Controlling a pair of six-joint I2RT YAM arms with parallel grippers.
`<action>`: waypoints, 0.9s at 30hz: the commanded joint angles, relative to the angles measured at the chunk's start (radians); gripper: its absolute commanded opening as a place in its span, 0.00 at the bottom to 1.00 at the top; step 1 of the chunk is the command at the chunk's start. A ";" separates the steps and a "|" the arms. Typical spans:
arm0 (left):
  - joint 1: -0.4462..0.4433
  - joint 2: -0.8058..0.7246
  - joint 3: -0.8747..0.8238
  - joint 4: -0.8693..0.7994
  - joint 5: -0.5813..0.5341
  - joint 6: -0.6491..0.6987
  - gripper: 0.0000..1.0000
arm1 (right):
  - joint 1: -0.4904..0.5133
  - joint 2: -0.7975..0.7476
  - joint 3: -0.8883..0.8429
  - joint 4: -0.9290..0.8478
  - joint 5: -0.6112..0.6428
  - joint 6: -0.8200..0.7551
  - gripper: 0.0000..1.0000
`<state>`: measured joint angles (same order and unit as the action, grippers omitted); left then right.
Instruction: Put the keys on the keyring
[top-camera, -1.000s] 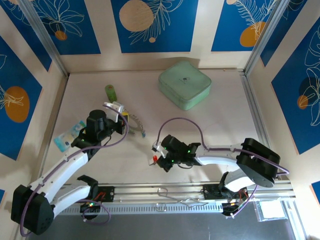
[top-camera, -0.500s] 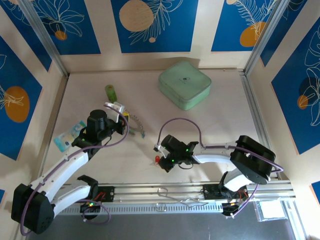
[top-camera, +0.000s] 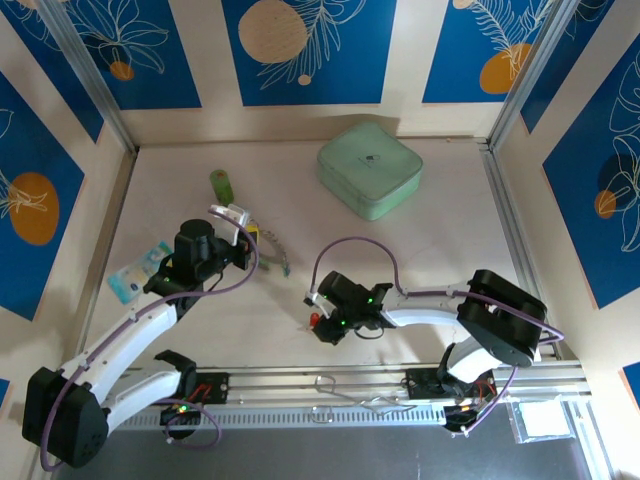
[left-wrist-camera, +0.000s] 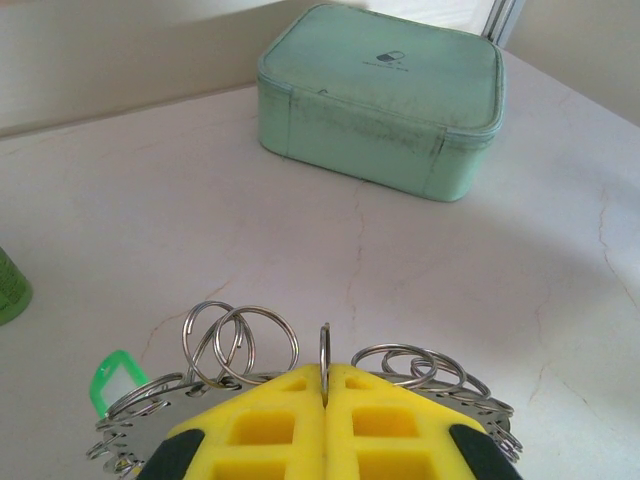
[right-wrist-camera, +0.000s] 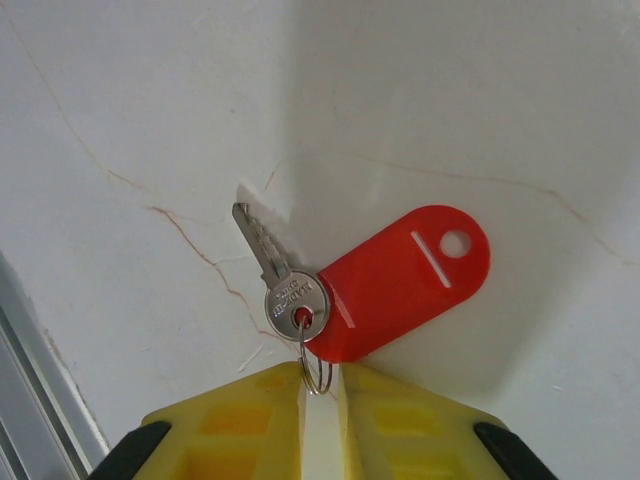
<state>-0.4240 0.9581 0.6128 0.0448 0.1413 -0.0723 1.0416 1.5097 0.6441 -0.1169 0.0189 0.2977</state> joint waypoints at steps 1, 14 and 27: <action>-0.007 -0.004 0.021 0.047 0.013 0.015 0.00 | 0.003 0.012 0.027 -0.014 -0.021 -0.016 0.19; -0.011 0.002 0.028 0.043 0.021 0.017 0.00 | -0.019 -0.066 0.045 -0.122 -0.016 -0.066 0.35; -0.016 0.004 0.033 0.025 0.038 0.019 0.00 | -0.037 0.109 0.266 -0.347 -0.092 -0.147 0.33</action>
<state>-0.4294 0.9588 0.6132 0.0425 0.1539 -0.0692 0.9981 1.5833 0.8795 -0.3771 -0.0345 0.1829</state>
